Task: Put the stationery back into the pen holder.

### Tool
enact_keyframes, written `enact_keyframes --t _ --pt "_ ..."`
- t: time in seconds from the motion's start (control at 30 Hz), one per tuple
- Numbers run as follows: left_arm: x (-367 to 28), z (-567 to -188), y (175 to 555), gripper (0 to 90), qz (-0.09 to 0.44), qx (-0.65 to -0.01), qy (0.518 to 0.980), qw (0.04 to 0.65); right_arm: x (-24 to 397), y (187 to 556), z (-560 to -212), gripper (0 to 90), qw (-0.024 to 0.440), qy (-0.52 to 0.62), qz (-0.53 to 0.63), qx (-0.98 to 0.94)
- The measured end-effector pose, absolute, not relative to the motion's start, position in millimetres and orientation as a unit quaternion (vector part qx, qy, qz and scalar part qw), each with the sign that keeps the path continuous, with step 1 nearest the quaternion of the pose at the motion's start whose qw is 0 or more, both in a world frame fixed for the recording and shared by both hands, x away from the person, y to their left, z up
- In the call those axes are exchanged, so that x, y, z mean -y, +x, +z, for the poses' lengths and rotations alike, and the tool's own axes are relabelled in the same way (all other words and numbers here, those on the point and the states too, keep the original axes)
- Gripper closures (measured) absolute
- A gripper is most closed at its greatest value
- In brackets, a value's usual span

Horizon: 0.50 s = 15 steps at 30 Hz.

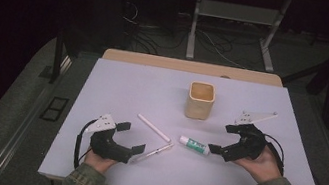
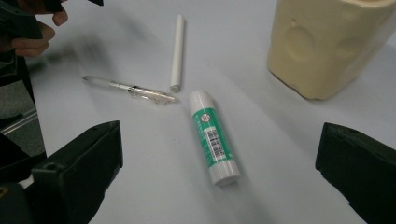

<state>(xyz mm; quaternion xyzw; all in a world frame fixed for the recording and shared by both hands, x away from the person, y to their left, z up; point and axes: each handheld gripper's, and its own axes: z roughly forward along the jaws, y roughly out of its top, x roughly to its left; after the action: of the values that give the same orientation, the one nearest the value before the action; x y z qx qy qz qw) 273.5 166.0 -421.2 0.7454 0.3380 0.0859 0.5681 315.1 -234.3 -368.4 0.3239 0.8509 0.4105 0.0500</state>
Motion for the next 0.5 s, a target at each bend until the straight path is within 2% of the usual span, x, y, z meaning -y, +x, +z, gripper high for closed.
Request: enact_keyframes --t 0.5 --pt "-167 -421 273 0.0 0.088 -0.335 0.747 0.567 206 328 -360 0.4 0.036 0.289 0.387 -0.875"
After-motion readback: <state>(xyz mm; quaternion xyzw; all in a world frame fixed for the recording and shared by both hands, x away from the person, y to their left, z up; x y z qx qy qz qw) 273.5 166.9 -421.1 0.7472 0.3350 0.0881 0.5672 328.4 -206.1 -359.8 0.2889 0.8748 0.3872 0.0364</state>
